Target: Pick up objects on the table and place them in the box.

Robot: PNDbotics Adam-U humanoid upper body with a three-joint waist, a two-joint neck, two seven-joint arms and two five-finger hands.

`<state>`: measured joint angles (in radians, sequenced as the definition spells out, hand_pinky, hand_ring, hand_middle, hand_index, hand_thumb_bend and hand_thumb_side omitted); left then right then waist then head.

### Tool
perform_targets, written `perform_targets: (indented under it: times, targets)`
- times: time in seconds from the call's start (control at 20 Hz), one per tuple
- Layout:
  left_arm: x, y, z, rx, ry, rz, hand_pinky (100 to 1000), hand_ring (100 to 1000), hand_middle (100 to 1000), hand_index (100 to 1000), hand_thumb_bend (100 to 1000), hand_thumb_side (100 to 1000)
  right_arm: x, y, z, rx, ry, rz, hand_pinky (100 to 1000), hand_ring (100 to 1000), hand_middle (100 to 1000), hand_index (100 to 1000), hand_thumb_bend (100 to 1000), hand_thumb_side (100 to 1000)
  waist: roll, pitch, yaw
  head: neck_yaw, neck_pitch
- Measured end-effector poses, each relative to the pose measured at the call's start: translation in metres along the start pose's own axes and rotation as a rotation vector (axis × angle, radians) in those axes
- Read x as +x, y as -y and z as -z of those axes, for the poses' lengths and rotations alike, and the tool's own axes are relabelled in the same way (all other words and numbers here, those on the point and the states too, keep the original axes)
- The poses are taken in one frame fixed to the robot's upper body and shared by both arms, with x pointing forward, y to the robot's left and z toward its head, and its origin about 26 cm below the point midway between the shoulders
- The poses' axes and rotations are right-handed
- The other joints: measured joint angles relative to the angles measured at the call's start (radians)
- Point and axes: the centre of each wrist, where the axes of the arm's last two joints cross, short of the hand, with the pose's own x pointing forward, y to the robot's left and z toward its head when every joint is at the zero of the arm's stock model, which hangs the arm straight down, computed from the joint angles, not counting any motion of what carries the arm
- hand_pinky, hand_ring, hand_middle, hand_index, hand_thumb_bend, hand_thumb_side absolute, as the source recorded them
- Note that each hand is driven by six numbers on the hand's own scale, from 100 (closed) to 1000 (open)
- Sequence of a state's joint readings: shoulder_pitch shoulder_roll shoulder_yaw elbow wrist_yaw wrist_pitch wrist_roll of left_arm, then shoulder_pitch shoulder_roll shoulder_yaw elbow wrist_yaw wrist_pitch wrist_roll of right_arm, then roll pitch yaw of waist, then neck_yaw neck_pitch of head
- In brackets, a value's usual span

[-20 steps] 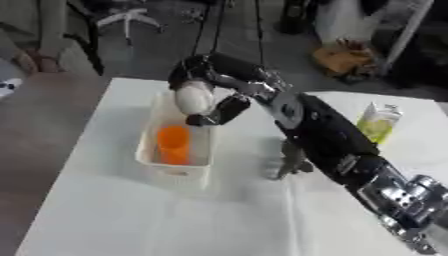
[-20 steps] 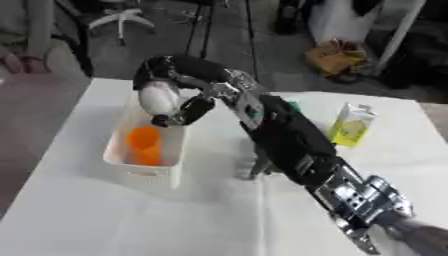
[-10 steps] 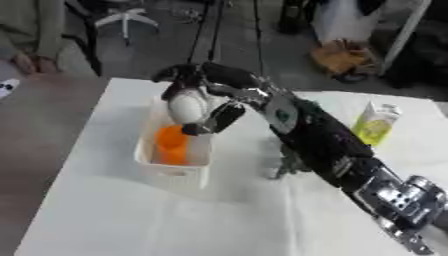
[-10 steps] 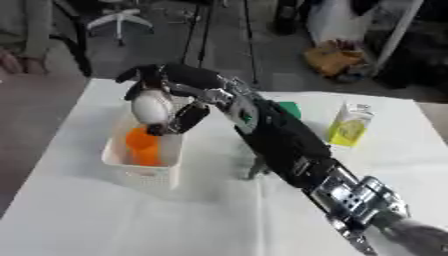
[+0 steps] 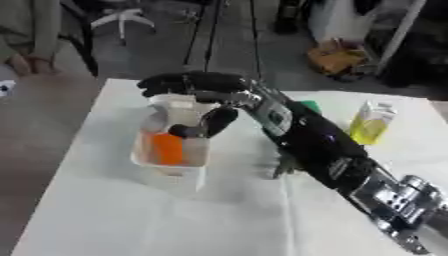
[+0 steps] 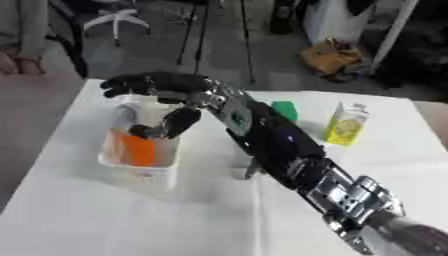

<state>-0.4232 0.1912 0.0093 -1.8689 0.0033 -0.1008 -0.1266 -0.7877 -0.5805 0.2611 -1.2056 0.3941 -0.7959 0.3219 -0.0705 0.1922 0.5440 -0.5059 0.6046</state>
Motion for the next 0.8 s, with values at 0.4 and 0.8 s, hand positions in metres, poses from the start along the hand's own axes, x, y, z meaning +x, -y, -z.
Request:
perform_targets:
  times: [0.4, 0.8]
  targets:
    - [0.0, 0.0, 0.0, 0.0, 0.0, 0.0, 588, 688, 826, 904, 468, 936, -0.001, 0.002, -0.004, -0.014, -0.016, 0.013, 952, 941, 1000, 1000, 332, 631, 0.0, 0.0, -0.006, 0.0, -0.003]
    - [-0.001, 0.0, -0.002, 0.002, -0.005, 0.001, 586, 688, 827, 904, 469, 936, 0.005, 0.022, -0.02, -0.107, 0.036, -0.039, 893, 863, 1000, 1000, 346, 468, 0.0, -0.001, -0.052, 0.015, -0.003]
